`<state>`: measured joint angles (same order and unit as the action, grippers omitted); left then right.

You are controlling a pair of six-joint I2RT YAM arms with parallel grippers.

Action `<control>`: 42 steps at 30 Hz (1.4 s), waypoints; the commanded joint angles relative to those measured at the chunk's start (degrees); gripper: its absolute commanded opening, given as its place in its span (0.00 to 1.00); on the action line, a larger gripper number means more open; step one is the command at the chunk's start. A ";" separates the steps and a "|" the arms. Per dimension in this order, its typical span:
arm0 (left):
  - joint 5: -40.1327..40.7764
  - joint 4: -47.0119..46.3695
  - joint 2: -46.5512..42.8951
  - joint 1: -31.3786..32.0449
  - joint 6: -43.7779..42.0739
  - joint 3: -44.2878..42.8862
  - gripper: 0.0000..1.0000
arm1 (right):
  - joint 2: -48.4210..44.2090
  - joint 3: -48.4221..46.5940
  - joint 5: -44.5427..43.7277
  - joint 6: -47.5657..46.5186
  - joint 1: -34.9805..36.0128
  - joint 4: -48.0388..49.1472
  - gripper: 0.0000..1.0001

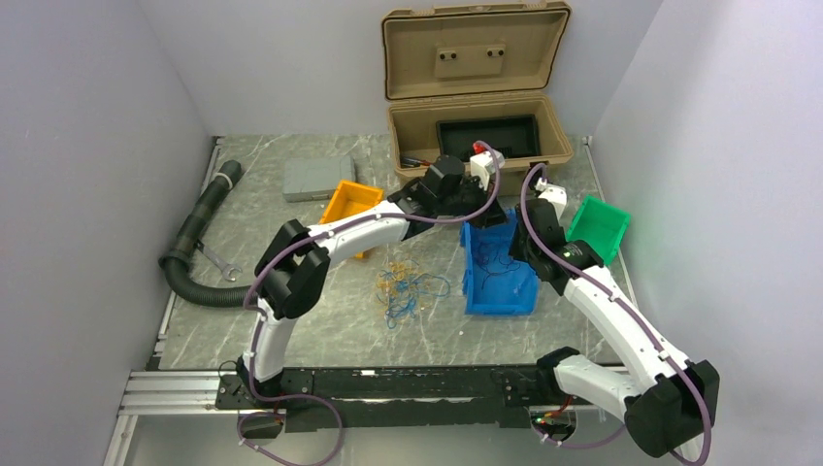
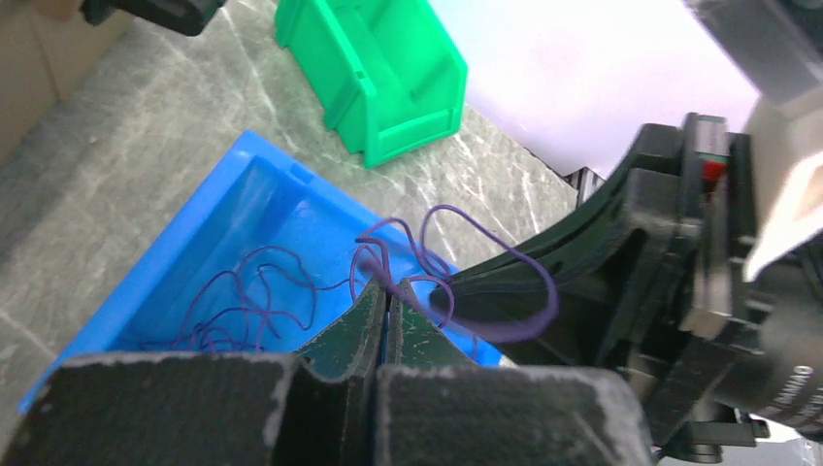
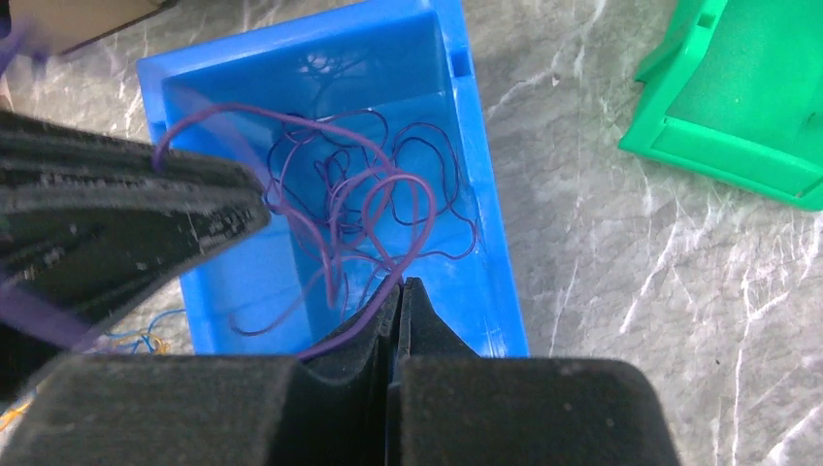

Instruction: Untangle the cables

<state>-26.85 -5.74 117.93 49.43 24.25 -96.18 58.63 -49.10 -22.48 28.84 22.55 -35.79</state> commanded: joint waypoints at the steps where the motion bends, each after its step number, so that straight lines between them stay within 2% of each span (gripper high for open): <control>1: 2.46 0.16 -0.14 1.30 0.99 -3.80 0.00 | -0.68 0.86 -0.21 0.64 -0.70 3.37 0.00; 2: 4.07 1.56 -0.27 1.33 0.42 -3.68 0.01 | -0.96 1.41 0.50 0.49 -0.67 3.96 0.00; 3: 5.70 3.41 -0.41 1.30 -0.23 -3.66 0.06 | -1.16 1.84 1.11 0.43 -0.74 4.34 0.06; 4: 7.38 5.19 -0.59 1.31 -1.10 -3.73 0.13 | -1.27 2.08 1.73 0.43 -0.69 4.58 0.17; 6: 10.47 11.62 -1.08 1.30 -3.35 -4.48 0.31 | -1.30 2.38 2.31 0.60 -0.79 4.59 0.49; 7: 11.86 14.54 -1.30 1.31 -4.08 -5.16 0.41 | -1.42 2.50 2.23 0.82 -0.80 4.40 0.59; 8: 13.21 17.15 -1.61 1.33 -4.65 -6.06 0.50 | -1.56 2.45 2.23 0.92 -0.77 4.35 0.63; 11: 17.35 22.96 -3.74 1.28 -6.04 -6.62 0.73 | -2.28 1.77 2.28 1.04 -0.72 3.69 0.67; 13: 18.73 24.83 -6.17 1.29 -6.79 -5.67 0.91 | -2.93 1.18 2.27 1.04 -0.72 3.01 0.71; 15: 19.27 25.64 -8.84 1.30 -7.41 -4.34 0.99 | -3.63 0.59 2.48 0.76 -0.73 2.38 0.74; 21: 20.92 29.51 -16.35 1.30 -8.71 -1.88 1.00 | -5.31 -0.85 4.65 -0.12 -0.68 1.26 0.84; 27: 26.18 36.07 -25.35 1.29 -10.99 4.07 0.99 | -6.88 -1.06 14.21 -5.94 -0.30 1.97 0.95; 31: 32.78 40.85 -32.79 0.62 -11.09 12.36 0.99 | -6.68 -1.73 20.10 -8.05 0.59 2.05 0.95; 35: 33.16 41.36 -38.05 -1.05 -9.38 21.62 0.99 | -6.42 -0.32 28.21 -7.41 2.06 6.16 0.91; 38: 31.05 39.35 -40.75 -2.17 -7.24 28.50 0.99 | -4.51 0.86 30.23 -5.00 7.49 10.10 0.89; 42: 28.72 38.10 -42.20 -3.26 -4.56 35.07 0.99 | 0.71 0.22 27.78 -4.19 18.28 14.91 0.87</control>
<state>3.40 33.65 78.13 46.94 16.36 -65.08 55.13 -48.25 3.16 23.55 32.97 -28.18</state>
